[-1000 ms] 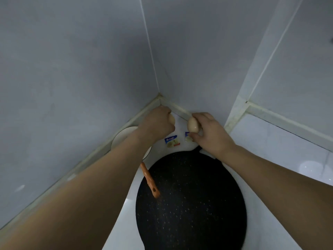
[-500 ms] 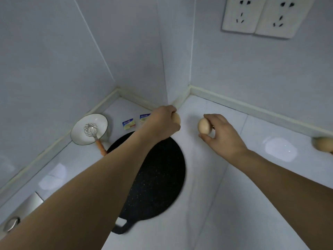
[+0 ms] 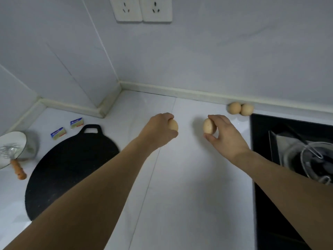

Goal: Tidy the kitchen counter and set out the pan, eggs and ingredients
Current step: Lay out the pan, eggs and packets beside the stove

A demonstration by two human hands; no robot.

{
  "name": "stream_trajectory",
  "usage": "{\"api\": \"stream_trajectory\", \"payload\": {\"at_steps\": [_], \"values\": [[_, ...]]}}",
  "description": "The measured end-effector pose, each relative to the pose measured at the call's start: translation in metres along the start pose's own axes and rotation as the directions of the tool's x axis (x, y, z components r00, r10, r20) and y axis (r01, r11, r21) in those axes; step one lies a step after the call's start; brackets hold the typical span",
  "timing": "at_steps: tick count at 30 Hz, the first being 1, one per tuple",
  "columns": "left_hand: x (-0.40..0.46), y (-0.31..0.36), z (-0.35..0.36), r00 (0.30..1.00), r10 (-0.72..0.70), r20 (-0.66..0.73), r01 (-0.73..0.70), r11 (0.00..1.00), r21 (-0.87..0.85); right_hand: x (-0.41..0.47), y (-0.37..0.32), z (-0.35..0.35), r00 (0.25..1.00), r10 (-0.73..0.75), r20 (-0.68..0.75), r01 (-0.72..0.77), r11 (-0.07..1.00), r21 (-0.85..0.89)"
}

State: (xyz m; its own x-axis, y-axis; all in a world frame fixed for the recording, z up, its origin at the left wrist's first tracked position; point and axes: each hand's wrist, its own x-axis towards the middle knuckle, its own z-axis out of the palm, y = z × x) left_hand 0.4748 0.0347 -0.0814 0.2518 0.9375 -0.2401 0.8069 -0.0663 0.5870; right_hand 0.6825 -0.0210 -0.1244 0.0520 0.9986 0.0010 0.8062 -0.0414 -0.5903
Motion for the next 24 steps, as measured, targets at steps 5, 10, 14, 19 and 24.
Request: {"api": "stream_trajectory", "payload": {"at_steps": [5, 10, 14, 19, 24], "values": [[0.023, 0.038, 0.045, 0.997, 0.027, 0.07, -0.022, 0.997, -0.08, -0.011, 0.054, -0.017, 0.989, 0.107, -0.104, -0.116, 0.989, -0.087], [0.05, 0.062, 0.08, 0.997, 0.051, 0.063, -0.037, 0.979, -0.203, -0.009, 0.088, -0.012, 0.94, 0.237, -0.247, -0.261, 0.963, -0.07], [0.066, 0.071, 0.107, 0.998, 0.062, 0.009, -0.056, 0.952, -0.301, 0.002, 0.102, -0.005, 0.922, 0.249, -0.298, -0.283, 0.956, -0.078], [0.079, 0.087, 0.141, 0.994, 0.098, -0.044, -0.107, 0.876, -0.471, 0.009, 0.122, 0.0, 0.902, 0.218, -0.372, -0.266, 0.961, -0.082], [0.085, 0.087, 0.166, 0.994, 0.06, -0.087, -0.101, 0.794, -0.6, 0.015, 0.133, 0.002, 0.901, 0.226, -0.37, -0.267, 0.962, -0.063]]}}
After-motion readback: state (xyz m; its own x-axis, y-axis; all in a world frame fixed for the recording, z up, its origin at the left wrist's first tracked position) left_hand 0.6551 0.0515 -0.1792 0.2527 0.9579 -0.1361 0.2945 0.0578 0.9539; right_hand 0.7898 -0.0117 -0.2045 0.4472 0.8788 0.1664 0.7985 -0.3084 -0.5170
